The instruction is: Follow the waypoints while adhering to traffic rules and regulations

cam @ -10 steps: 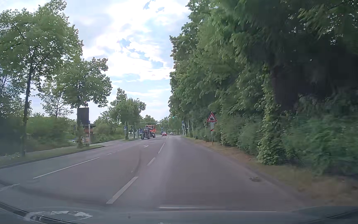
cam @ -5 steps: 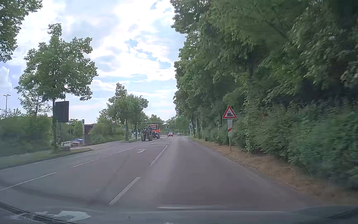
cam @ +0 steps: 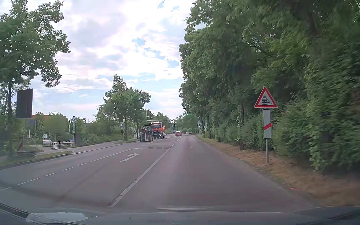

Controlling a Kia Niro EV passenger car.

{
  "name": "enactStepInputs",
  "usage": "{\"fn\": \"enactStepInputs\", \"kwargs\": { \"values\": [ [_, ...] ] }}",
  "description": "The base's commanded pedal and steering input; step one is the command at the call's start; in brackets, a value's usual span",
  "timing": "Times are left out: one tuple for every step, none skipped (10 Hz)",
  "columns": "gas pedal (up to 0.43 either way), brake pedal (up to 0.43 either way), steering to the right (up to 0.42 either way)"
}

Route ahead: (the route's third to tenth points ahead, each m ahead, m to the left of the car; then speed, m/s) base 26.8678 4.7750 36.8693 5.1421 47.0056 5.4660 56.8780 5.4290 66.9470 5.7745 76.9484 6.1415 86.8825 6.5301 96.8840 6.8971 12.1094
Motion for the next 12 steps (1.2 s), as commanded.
{"fn": "enactStepInputs", "kwargs": {
  "values": [
    [0.059,0.018,-0.008],
    [0.047,0.018,-0.005],
    [0.039,0.018,-0.005],
    [0.028,0.018,-0.005],
    [0.028,0.012,-0.006],
    [0.000,0.018,-0.008],
    [0.000,0.018,-0.009],
    [0.000,0.018,-0.009],
    [0.000,0.018,-0.009],
    [0.000,0.018,-0.009],
    [0.000,0.018,-0.009],
    [0.000,0.012,-0.008]
  ]
}}
